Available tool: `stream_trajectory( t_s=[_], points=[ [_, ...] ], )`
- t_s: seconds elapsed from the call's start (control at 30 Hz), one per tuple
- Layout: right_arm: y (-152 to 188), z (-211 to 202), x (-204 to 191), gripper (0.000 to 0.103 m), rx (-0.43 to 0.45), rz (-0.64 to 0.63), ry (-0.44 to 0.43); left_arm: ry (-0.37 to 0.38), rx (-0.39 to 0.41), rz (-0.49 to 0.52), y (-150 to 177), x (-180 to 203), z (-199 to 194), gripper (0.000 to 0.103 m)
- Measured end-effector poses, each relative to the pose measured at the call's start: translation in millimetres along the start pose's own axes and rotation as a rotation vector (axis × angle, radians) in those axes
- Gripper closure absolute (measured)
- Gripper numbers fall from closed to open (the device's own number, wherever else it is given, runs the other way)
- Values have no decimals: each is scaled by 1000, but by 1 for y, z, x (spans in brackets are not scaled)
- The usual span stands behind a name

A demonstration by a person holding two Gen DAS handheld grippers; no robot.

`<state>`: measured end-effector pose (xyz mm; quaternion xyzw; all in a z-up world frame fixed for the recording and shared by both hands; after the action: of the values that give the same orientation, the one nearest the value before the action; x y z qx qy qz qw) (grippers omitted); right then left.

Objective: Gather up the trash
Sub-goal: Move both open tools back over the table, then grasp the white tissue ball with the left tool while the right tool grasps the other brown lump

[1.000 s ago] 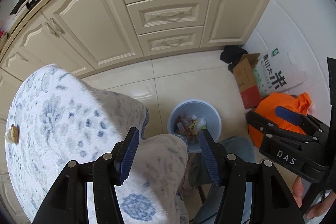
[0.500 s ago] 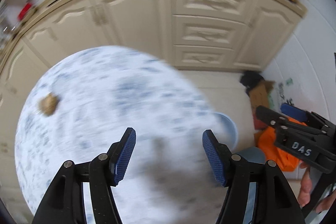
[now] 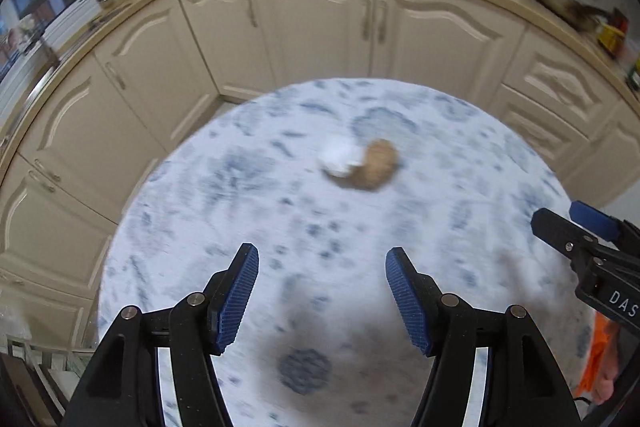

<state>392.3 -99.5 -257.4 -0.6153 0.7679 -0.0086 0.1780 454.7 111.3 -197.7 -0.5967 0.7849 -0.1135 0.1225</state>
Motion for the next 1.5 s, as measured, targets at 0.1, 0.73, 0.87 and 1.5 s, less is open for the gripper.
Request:
stream_trajectory(
  t_s=[0.1,0.73,0.87,1.5],
  points=[
    [-17,25,-29,25,-7,-44,-4,-18,11,-59,-6,-30,5,41],
    [-54,105,-105,38,42,-278,27,128,-22,-140,-46,-76,93,40],
    [-50,104,-107,60,66,-284,-9,136,-30,-130,-50,-67,100,38],
    [-83,63,-21,60,145,-25,-48,255,0,24,-96,39,130,78]
  ],
)
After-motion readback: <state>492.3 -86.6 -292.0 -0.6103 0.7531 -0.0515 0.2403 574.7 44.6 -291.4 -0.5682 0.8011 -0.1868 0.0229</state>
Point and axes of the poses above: each gripper's, at about its wrist camera, not at the fingertips, and z roughly the way its jaws point, x to its right, y to its underside, the point moved 7 cm from there along z, roughly the way its jaws point, and after that the axes turned 9 degrees about -x, right-handed, at the moved point
